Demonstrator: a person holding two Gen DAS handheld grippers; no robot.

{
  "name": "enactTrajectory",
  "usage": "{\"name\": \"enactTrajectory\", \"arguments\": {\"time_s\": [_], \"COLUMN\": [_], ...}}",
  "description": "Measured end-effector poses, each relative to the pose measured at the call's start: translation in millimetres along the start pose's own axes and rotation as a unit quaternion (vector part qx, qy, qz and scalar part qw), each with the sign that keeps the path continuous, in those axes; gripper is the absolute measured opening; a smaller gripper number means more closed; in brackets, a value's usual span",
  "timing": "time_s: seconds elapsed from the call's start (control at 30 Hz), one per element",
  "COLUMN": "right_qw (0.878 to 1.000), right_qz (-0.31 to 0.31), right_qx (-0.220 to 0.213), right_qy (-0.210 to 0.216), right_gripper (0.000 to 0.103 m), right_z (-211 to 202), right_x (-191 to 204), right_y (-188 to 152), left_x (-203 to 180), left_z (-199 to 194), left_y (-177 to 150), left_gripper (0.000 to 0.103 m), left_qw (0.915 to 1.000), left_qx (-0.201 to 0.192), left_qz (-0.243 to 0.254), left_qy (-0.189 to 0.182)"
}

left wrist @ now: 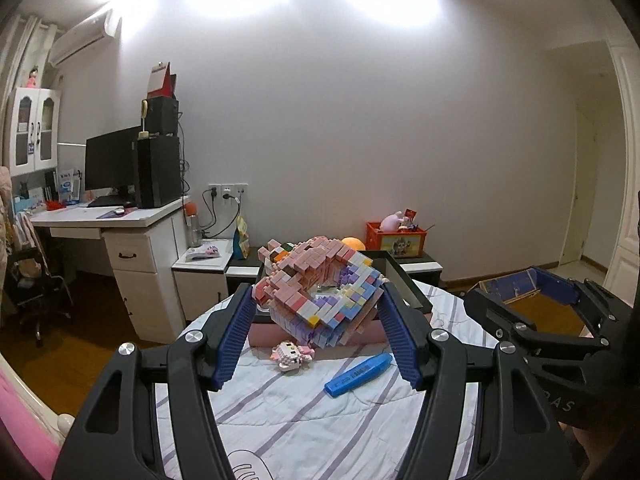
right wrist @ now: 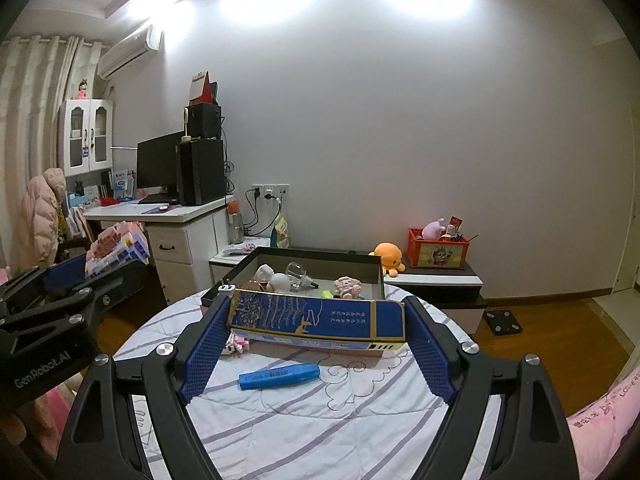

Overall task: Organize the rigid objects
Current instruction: 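Lift the block figure and blue-gold case and carry both over the pink box, then lower the block figure and case into the pink box and open both tools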

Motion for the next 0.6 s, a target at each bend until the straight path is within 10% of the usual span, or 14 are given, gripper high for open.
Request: {"name": "enactTrajectory", "arguments": {"time_s": [0.6], "right_qw": [1.000], "right_qz": [-0.010], "right_qx": [0.009], "right_qy": [-0.007], "right_gripper": [0.085], "right_z": [54.0], "right_x": [-18.3], "right_y": [11.6], "left_x": [-5.3], "left_z": [67.4], "left_y": [5.7], "left_gripper": [0.064], "left_qw": [0.9997], "left_qx": [0.022], "left_qz": [0.010], "left_qy": [-0.006]}}
Point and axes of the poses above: each gripper's, at about its wrist camera, not at the fingertips, and z roughly the way its jaws point, x to its left, y to its top, the point moved 9 cm from there along z, roughly the way its jaws point, and after that the axes turned 7 degrees about -z, right-handed, at the moved point
